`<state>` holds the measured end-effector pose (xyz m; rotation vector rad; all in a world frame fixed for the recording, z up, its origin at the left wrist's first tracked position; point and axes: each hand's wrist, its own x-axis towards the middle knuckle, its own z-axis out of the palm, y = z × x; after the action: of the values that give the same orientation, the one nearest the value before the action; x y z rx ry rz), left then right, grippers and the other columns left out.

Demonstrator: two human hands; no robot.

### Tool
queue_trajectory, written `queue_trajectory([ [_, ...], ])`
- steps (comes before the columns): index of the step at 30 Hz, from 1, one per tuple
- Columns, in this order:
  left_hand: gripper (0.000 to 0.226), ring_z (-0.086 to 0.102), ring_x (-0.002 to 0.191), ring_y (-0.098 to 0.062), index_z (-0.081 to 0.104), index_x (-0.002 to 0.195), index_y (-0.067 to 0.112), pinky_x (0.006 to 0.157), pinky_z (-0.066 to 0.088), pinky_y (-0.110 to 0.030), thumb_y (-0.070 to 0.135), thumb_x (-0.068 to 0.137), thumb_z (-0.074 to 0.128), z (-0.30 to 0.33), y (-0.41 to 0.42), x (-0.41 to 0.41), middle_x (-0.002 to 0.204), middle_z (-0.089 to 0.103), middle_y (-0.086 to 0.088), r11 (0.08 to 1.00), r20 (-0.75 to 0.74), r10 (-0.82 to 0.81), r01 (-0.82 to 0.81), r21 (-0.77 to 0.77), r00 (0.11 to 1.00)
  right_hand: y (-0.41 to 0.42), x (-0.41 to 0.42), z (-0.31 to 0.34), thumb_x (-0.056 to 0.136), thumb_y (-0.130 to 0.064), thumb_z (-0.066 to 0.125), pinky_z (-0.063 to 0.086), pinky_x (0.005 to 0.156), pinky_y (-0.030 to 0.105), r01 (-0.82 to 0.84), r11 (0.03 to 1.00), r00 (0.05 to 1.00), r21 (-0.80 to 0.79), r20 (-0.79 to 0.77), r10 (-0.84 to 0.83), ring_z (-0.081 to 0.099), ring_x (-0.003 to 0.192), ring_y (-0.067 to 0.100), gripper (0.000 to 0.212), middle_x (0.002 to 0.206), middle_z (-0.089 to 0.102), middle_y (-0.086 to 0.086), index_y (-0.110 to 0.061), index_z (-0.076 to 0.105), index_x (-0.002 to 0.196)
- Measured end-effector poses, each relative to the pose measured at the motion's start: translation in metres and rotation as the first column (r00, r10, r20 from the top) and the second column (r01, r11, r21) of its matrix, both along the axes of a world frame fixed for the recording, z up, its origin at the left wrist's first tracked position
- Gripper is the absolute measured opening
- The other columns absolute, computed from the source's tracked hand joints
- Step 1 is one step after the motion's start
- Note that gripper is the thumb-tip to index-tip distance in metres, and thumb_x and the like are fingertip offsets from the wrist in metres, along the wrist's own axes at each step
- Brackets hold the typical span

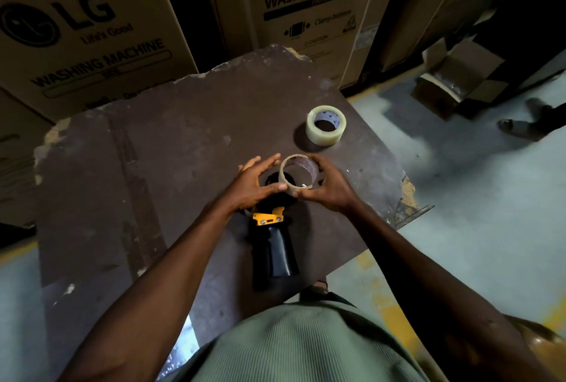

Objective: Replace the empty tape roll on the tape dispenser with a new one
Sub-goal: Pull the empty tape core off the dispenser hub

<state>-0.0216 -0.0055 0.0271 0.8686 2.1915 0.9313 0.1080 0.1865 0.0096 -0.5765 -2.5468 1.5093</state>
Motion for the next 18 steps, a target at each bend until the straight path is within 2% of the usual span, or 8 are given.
queue_trajectory([
  [2, 0.073, 0.02, 0.151, -0.021, 0.038, 0.151, 0.025, 0.124, 0.016, -0.042, 0.037, 0.088, 0.072, 0.0, 0.003, 0.003, 0.147, 0.053, 0.006, 0.997, 0.011, 0.028, -0.029, 0.07, 1.0, 0.008, 0.012, -0.002, 0.063, -0.022, 0.097, 0.044, 0.084, 0.011, 0.029, 0.999, 1.0, 0.02, -0.001, -0.029, 0.06, 0.105, -0.008, 0.081, 0.124, 0.067, -0.007, -0.023, 0.058, 0.133],
  [3, 0.07, 0.024, 0.15, -0.02, 0.041, 0.149, 0.023, 0.122, 0.019, -0.036, 0.035, 0.088, 0.072, 0.0, 0.004, 0.005, 0.145, 0.055, 0.004, 0.994, 0.009, 0.043, -0.044, 0.096, 0.999, 0.012, 0.018, -0.002, 0.064, -0.019, 0.097, 0.043, 0.082, 0.01, 0.053, 0.998, 0.999, 0.036, 0.003, -0.053, 0.059, 0.101, -0.01, 0.079, 0.121, 0.066, -0.01, -0.025, 0.057, 0.131],
  [5, 0.065, 0.03, 0.147, -0.017, 0.046, 0.147, 0.021, 0.119, 0.024, -0.03, 0.033, 0.089, 0.072, 0.001, 0.006, 0.008, 0.143, 0.056, 0.004, 0.991, 0.0, 0.064, -0.063, 0.119, 0.998, 0.023, 0.032, -0.003, 0.065, -0.019, 0.095, 0.044, 0.084, 0.017, 0.091, 0.993, 0.995, 0.07, 0.025, -0.093, 0.057, 0.101, -0.008, 0.077, 0.118, 0.064, -0.012, -0.032, 0.054, 0.129],
  [7, 0.061, 0.036, 0.144, -0.016, 0.049, 0.144, 0.018, 0.12, 0.027, -0.034, 0.032, 0.09, 0.071, 0.002, 0.007, 0.012, 0.142, 0.057, 0.003, 0.988, -0.002, 0.084, -0.083, 0.131, 0.996, 0.037, 0.047, -0.008, 0.067, -0.025, 0.094, 0.043, 0.091, 0.018, 0.104, 0.989, 0.994, 0.107, 0.029, -0.108, 0.056, 0.105, -0.009, 0.075, 0.118, 0.063, -0.016, -0.032, 0.054, 0.129],
  [10, 0.055, 0.041, 0.141, -0.018, 0.054, 0.14, 0.014, 0.119, 0.031, -0.037, 0.029, 0.09, 0.071, 0.001, 0.009, 0.018, 0.141, 0.059, -0.001, 0.987, -0.036, 0.106, -0.1, 0.126, 0.994, 0.057, 0.071, -0.017, 0.069, -0.03, 0.094, 0.039, 0.099, 0.027, 0.161, 0.974, 0.978, 0.156, 0.103, -0.179, 0.055, 0.118, 0.012, 0.083, 0.13, 0.06, -0.001, -0.015, 0.054, 0.14],
  [12, 0.054, 0.043, 0.14, -0.019, 0.056, 0.139, 0.013, 0.117, 0.032, -0.034, 0.028, 0.09, 0.071, 0.0, 0.01, 0.022, 0.14, 0.059, -0.004, 0.987, -0.054, 0.115, -0.108, 0.119, 0.992, 0.068, 0.084, -0.023, 0.069, -0.028, 0.094, 0.042, 0.1, 0.03, 0.2, 0.963, 0.964, 0.179, 0.141, -0.226, 0.058, 0.124, 0.023, 0.085, 0.137, 0.061, 0.009, -0.01, 0.053, 0.141],
  [16, 0.056, 0.052, 0.13, -0.012, 0.053, 0.141, 0.013, 0.107, 0.036, -0.023, 0.024, 0.09, 0.072, -0.001, 0.011, 0.03, 0.139, 0.06, -0.004, 0.98, 0.002, 0.142, -0.14, 0.142, 0.99, 0.081, 0.101, -0.027, 0.069, -0.026, 0.093, 0.043, 0.096, 0.03, 0.27, 0.943, 0.937, 0.196, 0.173, -0.304, 0.056, 0.119, 0.019, 0.082, 0.138, 0.062, 0.012, -0.013, 0.054, 0.139],
  [18, 0.057, 0.054, 0.127, -0.011, 0.052, 0.143, 0.015, 0.107, 0.038, -0.024, 0.024, 0.09, 0.072, -0.001, 0.012, 0.032, 0.138, 0.06, -0.003, 0.976, 0.037, 0.154, -0.158, 0.15, 0.987, 0.087, 0.106, -0.027, 0.068, -0.027, 0.092, 0.048, 0.096, 0.034, 0.303, 0.933, 0.927, 0.193, 0.168, -0.335, 0.059, 0.117, 0.021, 0.078, 0.134, 0.064, 0.011, -0.014, 0.056, 0.136],
])
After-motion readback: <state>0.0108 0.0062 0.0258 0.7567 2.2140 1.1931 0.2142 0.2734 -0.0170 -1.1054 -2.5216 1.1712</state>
